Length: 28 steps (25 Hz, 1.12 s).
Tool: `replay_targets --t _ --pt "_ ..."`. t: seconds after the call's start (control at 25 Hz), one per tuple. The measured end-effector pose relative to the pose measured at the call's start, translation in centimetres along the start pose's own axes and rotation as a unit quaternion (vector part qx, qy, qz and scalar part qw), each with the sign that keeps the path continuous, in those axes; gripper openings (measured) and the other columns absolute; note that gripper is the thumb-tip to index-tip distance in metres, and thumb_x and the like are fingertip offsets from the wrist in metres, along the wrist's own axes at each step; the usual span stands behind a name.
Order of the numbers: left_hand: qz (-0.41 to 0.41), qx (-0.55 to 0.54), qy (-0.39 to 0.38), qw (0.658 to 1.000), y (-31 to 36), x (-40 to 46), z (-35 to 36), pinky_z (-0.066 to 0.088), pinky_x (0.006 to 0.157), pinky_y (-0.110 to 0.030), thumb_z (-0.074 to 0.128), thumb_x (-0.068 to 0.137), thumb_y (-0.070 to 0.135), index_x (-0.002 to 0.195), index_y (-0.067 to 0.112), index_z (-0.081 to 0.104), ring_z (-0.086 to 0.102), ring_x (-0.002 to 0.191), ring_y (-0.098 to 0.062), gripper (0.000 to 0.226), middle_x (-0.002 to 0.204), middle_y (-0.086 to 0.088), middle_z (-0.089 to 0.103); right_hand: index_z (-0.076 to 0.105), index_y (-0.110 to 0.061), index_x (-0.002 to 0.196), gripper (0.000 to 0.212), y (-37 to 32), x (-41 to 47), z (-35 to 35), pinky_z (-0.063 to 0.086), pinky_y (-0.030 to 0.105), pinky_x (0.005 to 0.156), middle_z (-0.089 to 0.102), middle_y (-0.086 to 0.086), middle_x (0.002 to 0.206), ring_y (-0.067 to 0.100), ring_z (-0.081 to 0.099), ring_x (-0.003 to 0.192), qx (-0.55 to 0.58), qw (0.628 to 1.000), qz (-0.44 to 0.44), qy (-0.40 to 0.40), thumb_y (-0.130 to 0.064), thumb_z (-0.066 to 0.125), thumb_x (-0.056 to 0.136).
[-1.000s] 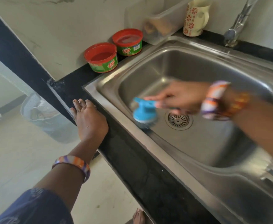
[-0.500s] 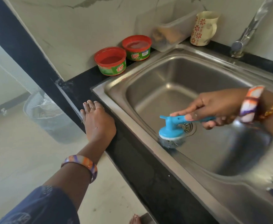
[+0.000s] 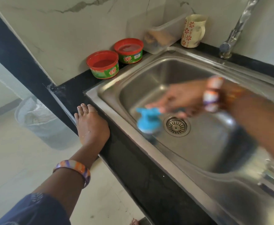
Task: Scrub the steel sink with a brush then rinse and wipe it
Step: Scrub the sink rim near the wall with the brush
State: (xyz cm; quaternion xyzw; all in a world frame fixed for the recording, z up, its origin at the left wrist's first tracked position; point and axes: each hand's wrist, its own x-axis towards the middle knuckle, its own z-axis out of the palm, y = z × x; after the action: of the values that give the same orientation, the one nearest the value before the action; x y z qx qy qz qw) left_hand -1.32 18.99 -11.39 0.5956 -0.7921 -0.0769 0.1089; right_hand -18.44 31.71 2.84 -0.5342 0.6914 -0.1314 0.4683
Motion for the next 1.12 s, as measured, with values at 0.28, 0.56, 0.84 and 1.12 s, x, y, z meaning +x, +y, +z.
replay_targets --t 0.28,0.56,0.84,1.12 --pt "-0.001 0.005 -0.005 1.000 -0.2 0.5 0.0 0.009 0.121 -0.038 0.031 0.093 0.000 0.143 -0.005 0.028 0.009 0.146 -0.028 0.050 0.156 -0.018 0.017 0.042 -0.020 0.140 0.041 1.5 5.6 0.4 0.029 0.008 0.029 0.052 -0.004 0.052 -0.003 0.039 0.025 0.043 0.997 -0.031 0.064 -0.022 0.043 0.099" --pt "0.007 0.012 -0.003 1.000 -0.2 0.4 0.0 0.011 0.120 -0.040 0.033 0.090 -0.002 0.140 -0.007 0.030 0.013 0.145 -0.031 0.051 0.153 -0.021 0.021 0.044 -0.018 0.138 0.039 1.6 5.5 1.6 0.029 0.010 0.029 0.049 -0.010 0.038 -0.001 0.038 0.025 0.097 0.992 -0.076 0.038 -0.017 0.044 0.099" --pt "0.019 -0.001 -0.007 1.000 -0.4 0.5 0.3 0.007 0.121 -0.038 0.031 0.093 0.000 0.144 -0.006 0.025 0.008 0.146 -0.029 0.052 0.155 -0.018 0.017 0.053 -0.033 0.130 0.044 6.1 -3.1 0.3 0.028 0.010 0.031 0.049 -0.006 0.044 0.000 0.035 0.029 0.047 0.995 0.072 -0.048 -0.040 0.055 0.087" --pt "0.027 0.027 0.002 0.999 -0.5 0.8 0.4 0.018 0.116 -0.044 0.035 0.090 0.000 0.136 -0.010 0.036 0.022 0.140 -0.036 0.047 0.147 -0.025 0.032 0.045 -0.009 0.138 0.039 2.5 5.0 2.7 0.026 0.008 0.027 0.047 -0.001 0.052 -0.002 0.033 0.022 0.169 0.981 -0.025 0.093 -0.016 0.043 0.099"
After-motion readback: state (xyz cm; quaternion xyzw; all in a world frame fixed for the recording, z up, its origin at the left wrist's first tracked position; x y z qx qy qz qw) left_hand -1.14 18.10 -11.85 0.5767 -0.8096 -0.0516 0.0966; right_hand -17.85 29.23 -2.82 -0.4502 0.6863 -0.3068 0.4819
